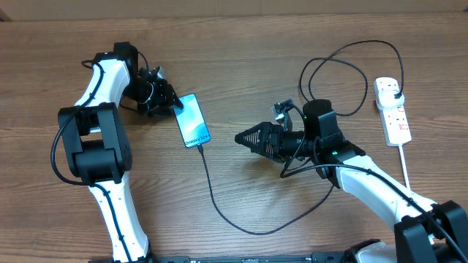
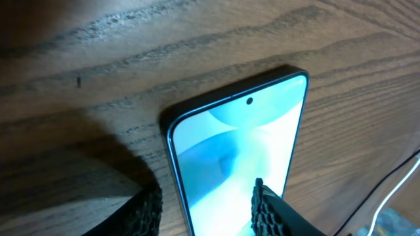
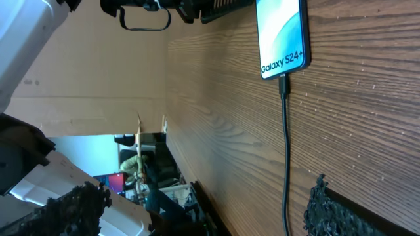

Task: Plug charger to phone and switch on socket
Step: 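Lay the phone flat on the table and open the left gripper, then raise the left arm away and move the right gripper toward the power strip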

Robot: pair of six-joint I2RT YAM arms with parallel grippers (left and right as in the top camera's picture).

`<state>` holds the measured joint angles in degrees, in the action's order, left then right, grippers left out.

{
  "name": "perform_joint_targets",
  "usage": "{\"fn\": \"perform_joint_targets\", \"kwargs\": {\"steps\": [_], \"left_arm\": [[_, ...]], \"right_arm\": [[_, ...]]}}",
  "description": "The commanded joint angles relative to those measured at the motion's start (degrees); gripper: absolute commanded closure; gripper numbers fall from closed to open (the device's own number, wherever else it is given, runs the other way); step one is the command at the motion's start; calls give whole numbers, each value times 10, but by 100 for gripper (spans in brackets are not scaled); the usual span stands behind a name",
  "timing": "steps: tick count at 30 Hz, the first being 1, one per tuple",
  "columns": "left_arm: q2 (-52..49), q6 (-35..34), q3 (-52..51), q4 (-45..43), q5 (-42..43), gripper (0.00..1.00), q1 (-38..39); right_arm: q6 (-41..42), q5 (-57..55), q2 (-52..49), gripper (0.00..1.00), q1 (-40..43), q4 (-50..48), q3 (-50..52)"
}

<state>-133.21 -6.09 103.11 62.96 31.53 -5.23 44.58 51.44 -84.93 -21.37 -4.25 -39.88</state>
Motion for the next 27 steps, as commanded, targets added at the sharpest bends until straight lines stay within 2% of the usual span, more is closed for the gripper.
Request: {"fn": "perform_joint_targets", "kwargs": {"steps": [1,6,10,13,15,19,23,27], "left_arm": [[-2,-3,2,-4,-10,54,3],[-1,-2,63,47,-10,54,-8],[7,18,171,126,-10,54,-13],[23,23,268,177,-11,54,-13],[40,22,329,203,-10,53,-11],[79,22,424,238,-11,48,-4],[126,22,475,254,-3,44,-4],[179,22,477,253,12,42,-4]], "right_arm": [[-16,-4,-1,0,1,2,-10],[-45,-4,-1,11,1,9,-10],[-62,-4,0,11,1,18,-10],[-75,-4,0,18,1,21,-10],[-87,-4,2,28,1,23,-10],[-106,-12,11,35,1,45,-11],[-134,-61,41,35,1,108,-18],[-192,-155,96,35,1,240,-57]]}}
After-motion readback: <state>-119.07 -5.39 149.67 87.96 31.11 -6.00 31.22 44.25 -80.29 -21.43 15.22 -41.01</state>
